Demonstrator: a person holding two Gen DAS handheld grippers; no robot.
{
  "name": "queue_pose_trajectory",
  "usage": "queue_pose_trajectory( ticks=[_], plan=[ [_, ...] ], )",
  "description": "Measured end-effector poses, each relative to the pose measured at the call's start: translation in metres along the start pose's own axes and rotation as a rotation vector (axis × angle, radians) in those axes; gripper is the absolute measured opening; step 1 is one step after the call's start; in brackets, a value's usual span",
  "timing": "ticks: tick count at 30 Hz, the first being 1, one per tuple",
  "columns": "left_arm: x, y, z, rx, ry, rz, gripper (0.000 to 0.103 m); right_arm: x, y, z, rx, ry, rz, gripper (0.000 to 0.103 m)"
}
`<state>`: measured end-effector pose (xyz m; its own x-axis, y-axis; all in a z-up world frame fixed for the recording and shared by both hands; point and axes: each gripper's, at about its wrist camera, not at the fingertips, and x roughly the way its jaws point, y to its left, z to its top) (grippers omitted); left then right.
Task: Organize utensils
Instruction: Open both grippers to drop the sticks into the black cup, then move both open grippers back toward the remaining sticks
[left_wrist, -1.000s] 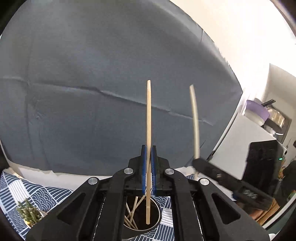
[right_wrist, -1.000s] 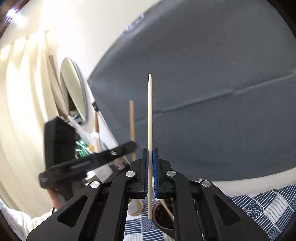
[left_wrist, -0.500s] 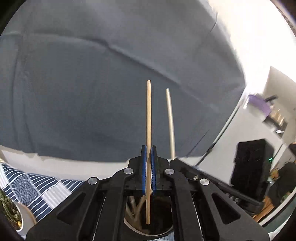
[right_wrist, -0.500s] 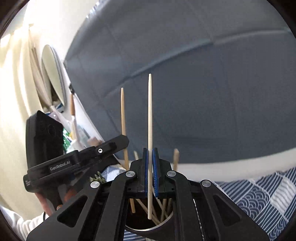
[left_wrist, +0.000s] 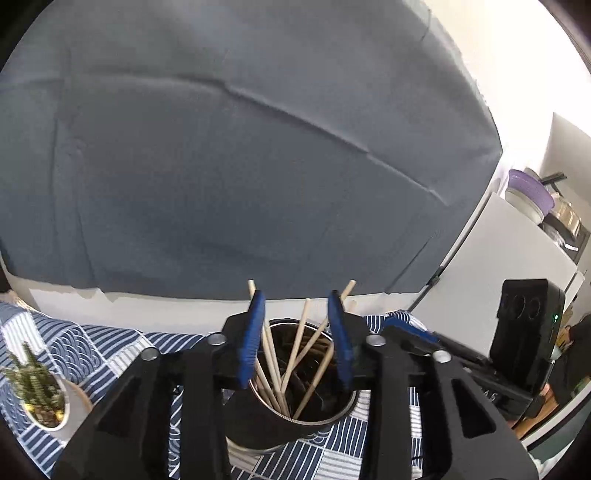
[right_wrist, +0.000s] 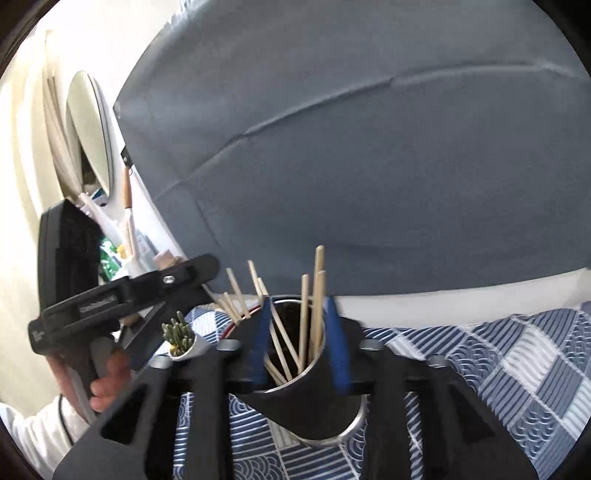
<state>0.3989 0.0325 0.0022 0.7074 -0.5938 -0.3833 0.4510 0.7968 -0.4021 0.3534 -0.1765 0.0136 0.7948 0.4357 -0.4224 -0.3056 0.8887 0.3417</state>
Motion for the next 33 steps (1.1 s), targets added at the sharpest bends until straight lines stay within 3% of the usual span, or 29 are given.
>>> queue_pose_trajectory(
  ticks=[2,9,12,14,15,18,24,29,33],
  plan=[
    [-0.013,-0.007,0.002,0.015,-0.012,0.011,0.053,-0.01,0.001,0.002,-0.003,-0.009,-0.016,0.038],
    [-0.052,-0.018,0.003,-0.009,-0.042,0.047,0.077,-0.051,0.02,-0.001,-0.077,-0.015,-0.049,0.059],
    [-0.063,-0.017,-0.003,-0.043,-0.029,0.08,0.084,-0.07,0.028,-0.009,-0.1,-0.015,-0.073,0.071],
    [-0.071,-0.017,-0.01,-0.054,-0.019,0.105,0.093,-0.084,0.031,-0.015,-0.109,-0.017,-0.108,0.087],
    [-0.074,-0.015,-0.014,-0.062,0.002,0.109,0.096,-0.088,0.033,-0.017,-0.112,-0.014,-0.118,0.088],
    [-0.077,-0.01,-0.026,-0.113,0.084,0.07,0.097,-0.1,0.038,-0.024,-0.133,0.01,-0.131,0.088],
    [-0.096,-0.001,-0.057,-0.185,0.152,0.147,0.097,-0.127,0.055,-0.043,-0.159,0.023,-0.18,0.092],
    [-0.114,0.002,-0.091,-0.172,0.216,0.227,0.097,-0.145,0.067,-0.07,-0.176,0.077,-0.196,0.093],
    [-0.128,0.004,-0.12,-0.184,0.261,0.246,0.097,-0.158,0.075,-0.095,-0.187,0.116,-0.206,0.093]
  ],
)
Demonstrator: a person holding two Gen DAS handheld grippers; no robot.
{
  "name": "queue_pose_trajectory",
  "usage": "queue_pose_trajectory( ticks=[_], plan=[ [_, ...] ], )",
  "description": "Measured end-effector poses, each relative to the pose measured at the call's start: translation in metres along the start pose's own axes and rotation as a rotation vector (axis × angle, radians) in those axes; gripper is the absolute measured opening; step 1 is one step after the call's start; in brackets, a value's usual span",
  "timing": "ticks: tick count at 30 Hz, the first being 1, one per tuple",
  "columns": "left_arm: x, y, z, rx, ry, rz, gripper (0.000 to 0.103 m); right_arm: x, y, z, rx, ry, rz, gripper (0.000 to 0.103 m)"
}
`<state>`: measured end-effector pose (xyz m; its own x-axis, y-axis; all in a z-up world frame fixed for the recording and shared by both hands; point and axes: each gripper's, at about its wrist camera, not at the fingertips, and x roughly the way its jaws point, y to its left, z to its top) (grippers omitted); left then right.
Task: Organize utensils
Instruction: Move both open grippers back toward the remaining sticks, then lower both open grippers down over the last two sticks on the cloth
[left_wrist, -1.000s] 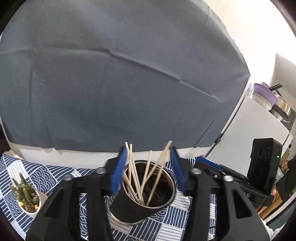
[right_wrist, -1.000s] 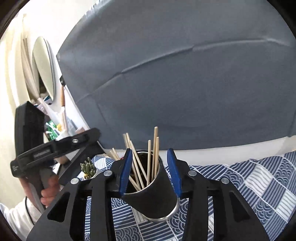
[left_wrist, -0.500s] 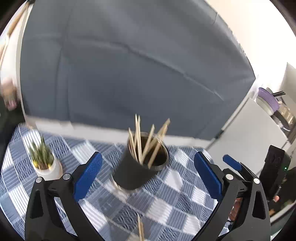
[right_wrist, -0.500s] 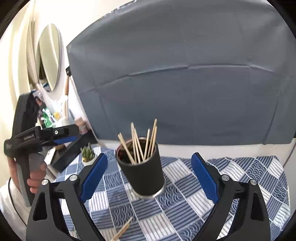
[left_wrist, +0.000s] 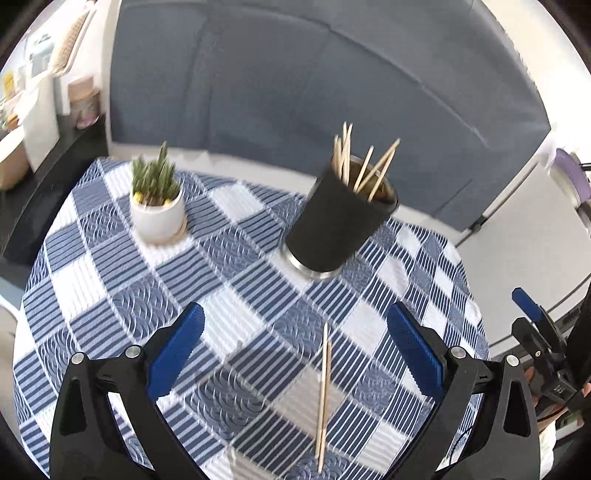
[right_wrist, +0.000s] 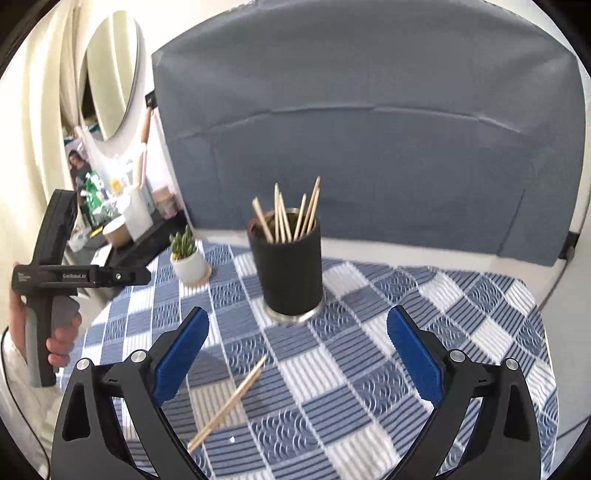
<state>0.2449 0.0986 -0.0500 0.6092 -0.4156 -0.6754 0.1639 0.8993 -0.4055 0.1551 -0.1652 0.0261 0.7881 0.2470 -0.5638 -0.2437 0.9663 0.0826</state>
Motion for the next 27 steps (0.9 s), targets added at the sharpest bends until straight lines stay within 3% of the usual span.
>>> queue_pose_trajectory(
  ticks=[12,24,27],
  plan=[
    [0.019,-0.001,-0.043,0.069,0.094,0.048,0.097,0.002,0.026,-0.053,-0.041,0.101,0.007,0.093],
    [0.1,-0.005,-0.043,0.223,0.313,0.007,0.097,0.072,0.067,-0.103,-0.04,0.358,0.016,0.093],
    [0.116,-0.011,-0.046,0.289,0.359,-0.01,0.097,0.09,0.074,-0.122,-0.012,0.407,-0.022,0.093]
  ],
)
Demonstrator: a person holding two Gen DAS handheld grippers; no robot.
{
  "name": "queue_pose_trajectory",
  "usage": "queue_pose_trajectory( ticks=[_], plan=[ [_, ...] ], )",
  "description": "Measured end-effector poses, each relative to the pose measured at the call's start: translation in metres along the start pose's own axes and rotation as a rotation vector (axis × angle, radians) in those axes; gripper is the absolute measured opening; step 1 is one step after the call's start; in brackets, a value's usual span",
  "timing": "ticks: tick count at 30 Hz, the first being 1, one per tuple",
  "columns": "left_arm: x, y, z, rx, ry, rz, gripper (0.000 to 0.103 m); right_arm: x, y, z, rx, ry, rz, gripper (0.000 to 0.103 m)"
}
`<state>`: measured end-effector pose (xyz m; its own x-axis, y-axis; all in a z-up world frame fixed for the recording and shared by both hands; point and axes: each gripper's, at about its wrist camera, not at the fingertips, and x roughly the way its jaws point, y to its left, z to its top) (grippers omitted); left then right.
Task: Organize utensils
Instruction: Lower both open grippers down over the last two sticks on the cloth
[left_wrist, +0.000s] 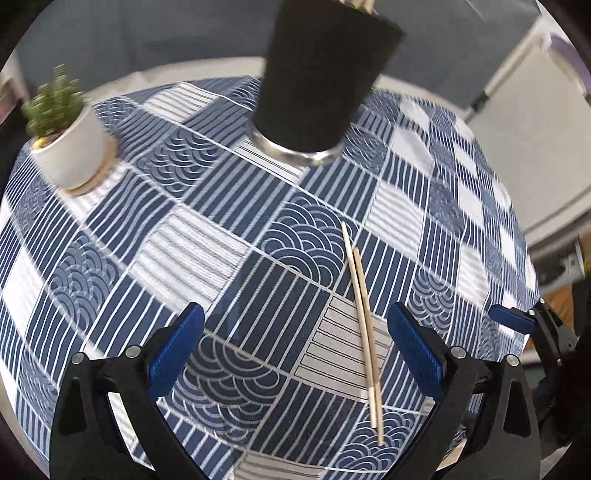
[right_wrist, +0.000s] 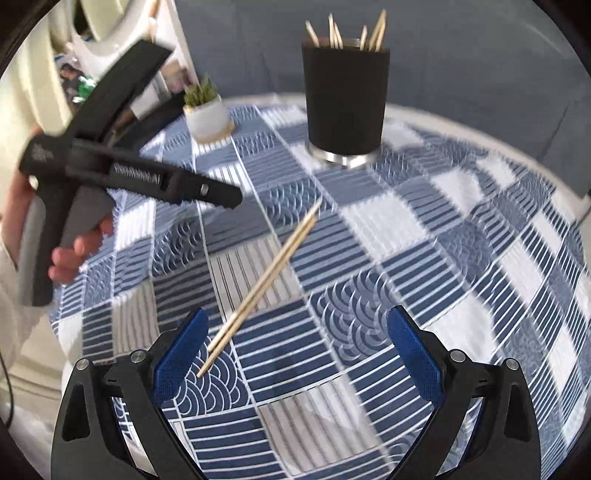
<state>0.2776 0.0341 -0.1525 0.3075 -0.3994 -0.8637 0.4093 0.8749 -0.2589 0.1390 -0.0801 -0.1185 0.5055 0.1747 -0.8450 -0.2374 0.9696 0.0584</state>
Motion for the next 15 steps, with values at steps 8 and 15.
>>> queue_pose_trajectory(
  ticks=[8,15],
  plan=[
    [0.031,-0.015,0.01,0.132,0.043,0.039,0.097,0.021,0.026,-0.015,0.012,0.035,-0.132,0.093],
    [0.052,-0.027,0.012,0.198,0.091,0.054,0.097,0.03,0.044,-0.027,-0.004,0.054,-0.212,0.093]
  ],
)
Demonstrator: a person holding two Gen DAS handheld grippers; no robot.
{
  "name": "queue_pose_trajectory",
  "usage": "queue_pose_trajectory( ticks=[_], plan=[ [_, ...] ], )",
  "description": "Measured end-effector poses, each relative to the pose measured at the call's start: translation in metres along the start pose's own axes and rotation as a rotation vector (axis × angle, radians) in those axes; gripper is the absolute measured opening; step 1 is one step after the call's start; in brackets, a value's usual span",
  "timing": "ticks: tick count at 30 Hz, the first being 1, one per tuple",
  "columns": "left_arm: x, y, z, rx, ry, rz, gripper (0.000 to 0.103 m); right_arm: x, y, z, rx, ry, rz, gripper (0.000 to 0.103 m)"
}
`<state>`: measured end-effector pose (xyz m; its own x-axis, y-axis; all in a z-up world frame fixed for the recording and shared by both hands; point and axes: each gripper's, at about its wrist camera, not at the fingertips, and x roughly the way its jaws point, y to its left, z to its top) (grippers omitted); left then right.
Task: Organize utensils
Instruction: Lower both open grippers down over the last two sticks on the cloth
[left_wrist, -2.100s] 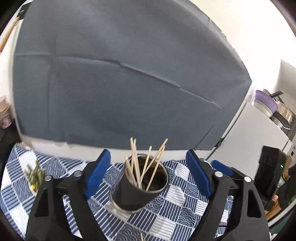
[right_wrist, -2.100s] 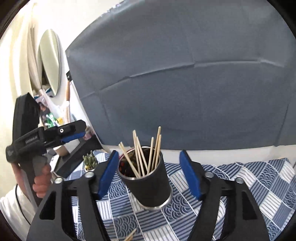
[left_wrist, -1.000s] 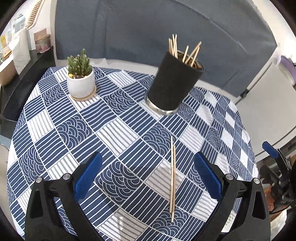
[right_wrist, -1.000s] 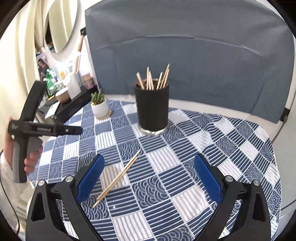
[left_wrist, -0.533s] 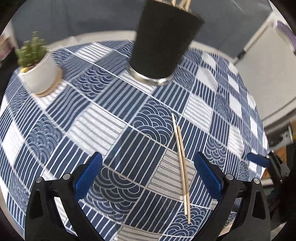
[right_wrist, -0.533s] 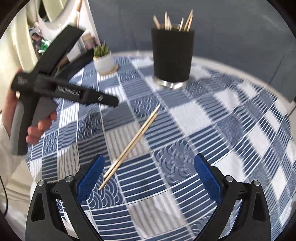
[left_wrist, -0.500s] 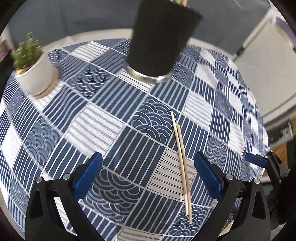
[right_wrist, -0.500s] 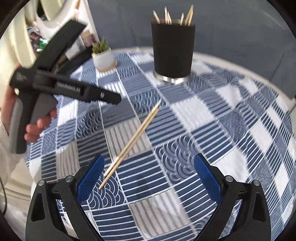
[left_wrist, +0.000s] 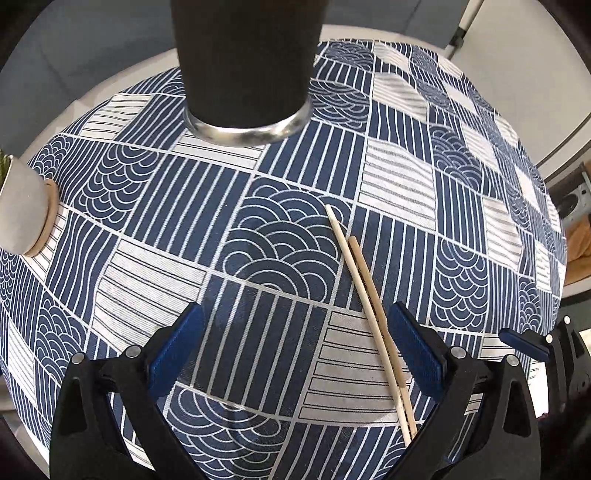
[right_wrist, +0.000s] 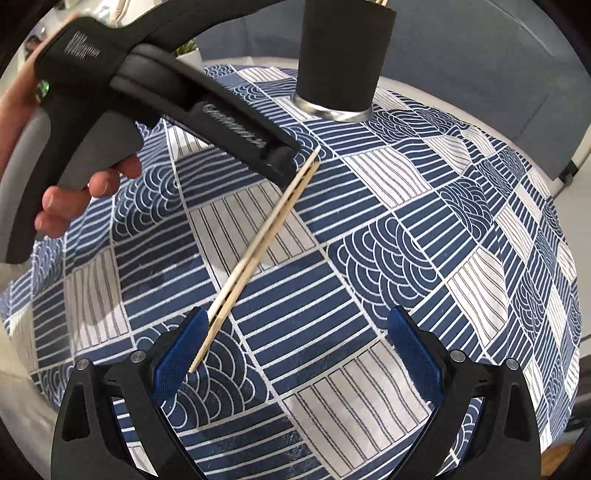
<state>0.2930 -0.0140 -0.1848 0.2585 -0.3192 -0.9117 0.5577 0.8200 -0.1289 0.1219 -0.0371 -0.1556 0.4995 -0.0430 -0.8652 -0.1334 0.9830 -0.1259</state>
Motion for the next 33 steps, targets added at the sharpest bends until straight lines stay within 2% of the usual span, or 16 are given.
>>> queue_pose_trajectory(
  ticks=[3,9,12,15,18,22,25,27,33],
  plan=[
    [0.006,-0.002,0.002,-0.001,0.026,-0.024,0.097,0.002,0.004,-0.002,-0.015,0.01,-0.02,0.093],
    [0.011,-0.006,0.002,0.029,0.047,0.021,0.097,0.007,-0.002,0.002,0.032,0.027,-0.015,0.093],
    [0.013,-0.009,0.003,0.048,0.052,0.047,0.097,0.006,-0.004,0.004,0.002,0.015,-0.083,0.093],
    [0.017,-0.014,0.003,0.087,0.066,0.083,0.098,0.003,-0.007,0.007,-0.018,0.012,-0.044,0.093],
    [0.016,-0.008,0.003,0.054,0.081,0.079,0.098,-0.002,-0.004,0.009,-0.031,-0.01,0.01,0.093],
    [0.015,-0.003,0.003,0.022,0.11,0.085,0.098,0.0,0.005,0.008,-0.086,-0.035,-0.038,0.093],
    [0.014,0.003,0.002,0.0,0.136,0.097,0.098,0.004,0.002,0.012,-0.092,-0.025,0.005,0.093],
    [0.017,0.002,0.002,0.018,0.161,0.136,0.099,0.009,0.002,0.013,-0.099,-0.015,0.002,0.093],
    [0.014,0.011,0.003,-0.052,0.168,0.122,0.097,0.015,-0.007,0.013,-0.136,0.002,0.038,0.093]
  ],
)
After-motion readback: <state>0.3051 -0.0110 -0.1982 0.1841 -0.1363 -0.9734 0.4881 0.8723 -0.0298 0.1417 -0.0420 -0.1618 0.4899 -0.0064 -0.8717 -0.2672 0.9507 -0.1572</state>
